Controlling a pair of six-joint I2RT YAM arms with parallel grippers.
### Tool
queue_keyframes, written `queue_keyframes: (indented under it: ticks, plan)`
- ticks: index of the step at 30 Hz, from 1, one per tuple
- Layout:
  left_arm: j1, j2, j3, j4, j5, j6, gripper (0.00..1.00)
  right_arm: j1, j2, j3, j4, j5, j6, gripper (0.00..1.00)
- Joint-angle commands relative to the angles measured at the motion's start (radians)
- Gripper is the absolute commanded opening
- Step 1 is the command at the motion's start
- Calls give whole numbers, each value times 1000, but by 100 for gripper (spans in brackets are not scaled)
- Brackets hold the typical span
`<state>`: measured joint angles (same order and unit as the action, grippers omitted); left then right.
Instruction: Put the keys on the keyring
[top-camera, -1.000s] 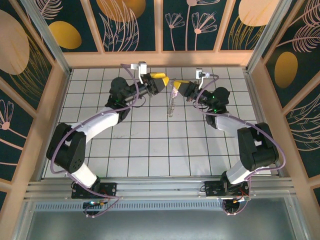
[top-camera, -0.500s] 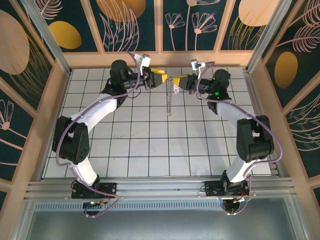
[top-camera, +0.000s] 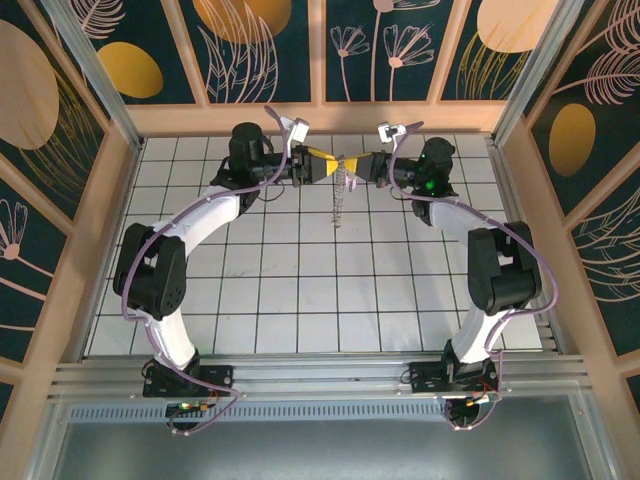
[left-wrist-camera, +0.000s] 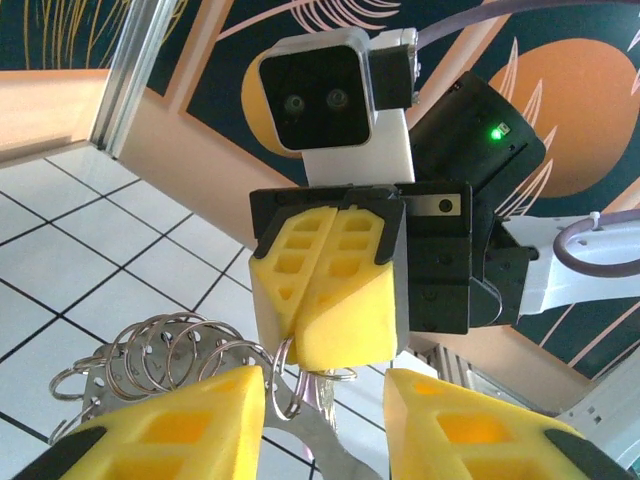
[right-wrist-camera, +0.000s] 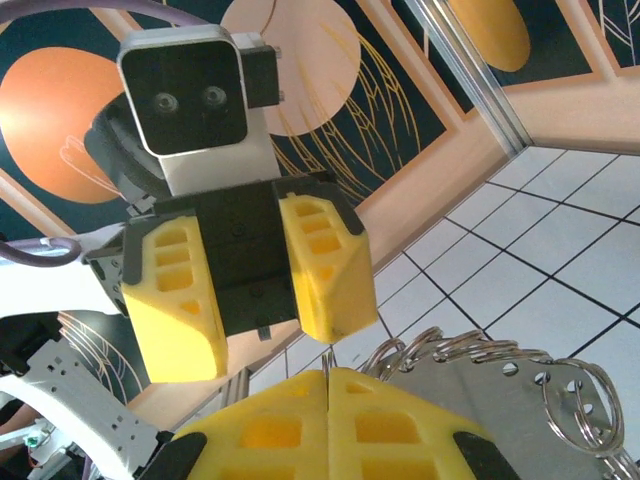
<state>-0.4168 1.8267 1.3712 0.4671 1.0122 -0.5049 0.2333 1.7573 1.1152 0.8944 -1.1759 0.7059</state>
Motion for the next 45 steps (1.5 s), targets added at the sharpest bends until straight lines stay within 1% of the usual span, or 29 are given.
queue_keyframes:
  ticks: [1, 7, 12, 19, 27, 32, 36, 39, 41, 43, 45]
  plan:
    - [6, 16, 19, 45, 20, -23, 38, -1, 2, 48, 83, -7, 18, 0]
    - [5, 21, 11, 58, 12, -30, 41, 5, 0, 48, 84, -7, 19, 0]
    - [4, 29, 8, 92, 20, -62, 41, 13, 3, 46, 83, -2, 15, 0]
    - [-7, 35, 5, 114, 32, -75, 37, 19, 10, 50, 84, 4, 16, 0]
    - [-15, 37, -4, 128, 41, -77, 25, 21, 12, 49, 80, 8, 12, 0]
    - [-23, 48, 0, 130, 46, -76, 24, 20, 14, 50, 81, 10, 14, 0]
    - [-28, 52, 0, 131, 43, -75, 20, 20, 13, 48, 81, 11, 13, 0]
    - [-33, 56, 2, 133, 43, -75, 15, 20, 12, 46, 81, 11, 12, 0]
    - [-37, 57, 2, 136, 40, -75, 9, 20, 14, 46, 81, 12, 11, 0]
    - [-40, 56, 2, 137, 33, -76, 0, 21, 13, 45, 84, 12, 14, 0]
    - [-42, 56, -1, 140, 24, -77, 0, 21, 12, 44, 86, 13, 18, 0]
